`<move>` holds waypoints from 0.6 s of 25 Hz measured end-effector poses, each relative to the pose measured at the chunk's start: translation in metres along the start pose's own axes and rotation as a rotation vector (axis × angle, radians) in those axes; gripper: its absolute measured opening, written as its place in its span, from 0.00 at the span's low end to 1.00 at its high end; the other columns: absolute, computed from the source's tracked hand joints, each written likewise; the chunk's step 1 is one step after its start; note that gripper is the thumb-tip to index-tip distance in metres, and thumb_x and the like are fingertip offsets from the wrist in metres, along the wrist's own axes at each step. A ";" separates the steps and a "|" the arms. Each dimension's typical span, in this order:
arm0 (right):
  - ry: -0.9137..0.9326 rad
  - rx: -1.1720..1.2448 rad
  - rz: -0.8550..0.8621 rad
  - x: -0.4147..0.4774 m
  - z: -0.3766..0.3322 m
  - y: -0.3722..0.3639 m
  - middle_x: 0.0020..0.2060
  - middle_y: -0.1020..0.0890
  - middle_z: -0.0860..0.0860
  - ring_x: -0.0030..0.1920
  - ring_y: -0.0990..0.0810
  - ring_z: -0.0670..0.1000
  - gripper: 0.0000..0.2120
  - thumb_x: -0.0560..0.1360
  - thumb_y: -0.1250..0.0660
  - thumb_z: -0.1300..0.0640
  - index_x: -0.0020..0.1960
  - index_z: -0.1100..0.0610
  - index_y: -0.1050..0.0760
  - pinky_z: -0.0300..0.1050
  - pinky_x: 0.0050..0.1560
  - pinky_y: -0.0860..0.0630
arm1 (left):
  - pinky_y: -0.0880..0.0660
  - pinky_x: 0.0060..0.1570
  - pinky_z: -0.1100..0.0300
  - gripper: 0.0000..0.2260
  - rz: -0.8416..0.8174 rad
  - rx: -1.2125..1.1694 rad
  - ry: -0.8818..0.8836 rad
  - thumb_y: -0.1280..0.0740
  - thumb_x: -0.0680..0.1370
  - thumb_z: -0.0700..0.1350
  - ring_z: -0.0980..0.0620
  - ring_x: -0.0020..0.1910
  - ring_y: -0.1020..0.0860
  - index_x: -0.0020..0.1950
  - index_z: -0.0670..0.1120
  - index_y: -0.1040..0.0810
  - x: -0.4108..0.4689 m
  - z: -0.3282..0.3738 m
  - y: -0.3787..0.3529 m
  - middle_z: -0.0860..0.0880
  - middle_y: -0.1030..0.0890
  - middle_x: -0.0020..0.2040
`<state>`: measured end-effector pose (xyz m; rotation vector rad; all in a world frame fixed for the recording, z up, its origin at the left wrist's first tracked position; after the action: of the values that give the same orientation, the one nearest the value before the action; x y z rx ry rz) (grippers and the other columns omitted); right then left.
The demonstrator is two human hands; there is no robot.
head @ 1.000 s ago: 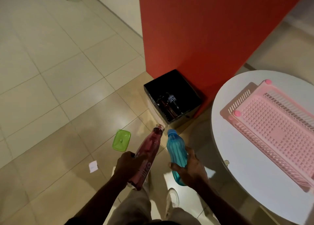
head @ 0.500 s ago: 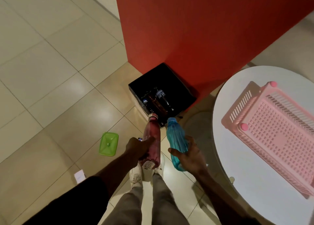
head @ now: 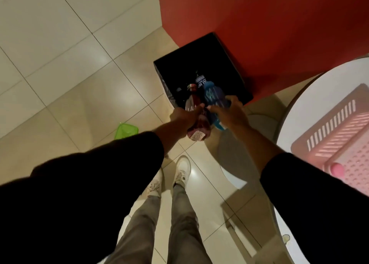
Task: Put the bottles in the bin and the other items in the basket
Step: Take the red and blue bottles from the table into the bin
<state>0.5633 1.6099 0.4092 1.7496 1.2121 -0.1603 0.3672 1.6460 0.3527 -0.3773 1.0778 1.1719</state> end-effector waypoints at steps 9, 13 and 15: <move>0.282 -0.368 0.094 0.066 0.005 -0.005 0.69 0.25 0.57 0.69 0.28 0.61 0.34 0.73 0.23 0.48 0.74 0.56 0.31 0.61 0.64 0.25 | 0.18 0.46 0.58 0.20 -0.028 0.342 -0.307 0.26 0.80 0.56 0.52 0.43 0.18 0.63 0.44 0.23 0.048 0.064 -0.018 0.47 0.18 0.51; 0.298 -0.430 0.068 0.022 0.024 -0.037 0.67 0.23 0.58 0.67 0.26 0.62 0.31 0.72 0.25 0.54 0.72 0.60 0.30 0.58 0.63 0.24 | 0.19 0.61 0.48 0.31 0.009 0.742 -0.551 0.25 0.78 0.52 0.44 0.64 0.19 0.77 0.42 0.31 0.023 0.023 -0.005 0.42 0.20 0.68; 0.289 -0.484 0.053 -0.009 0.033 -0.055 0.68 0.24 0.58 0.68 0.26 0.61 0.31 0.73 0.26 0.54 0.72 0.60 0.31 0.57 0.66 0.26 | 0.22 0.66 0.46 0.36 0.008 0.865 -0.565 0.24 0.77 0.55 0.41 0.69 0.23 0.78 0.41 0.33 0.008 -0.017 0.006 0.40 0.24 0.72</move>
<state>0.5291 1.5808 0.3623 1.4027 1.2778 0.4005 0.3538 1.6407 0.3392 0.6009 0.9684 0.6539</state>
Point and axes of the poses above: each hand's wrist, its own x-axis towards the middle knuckle, its own y-axis out of the back of the hand, z = x × y, the point moved 9 cm from there along x, towards the middle knuckle
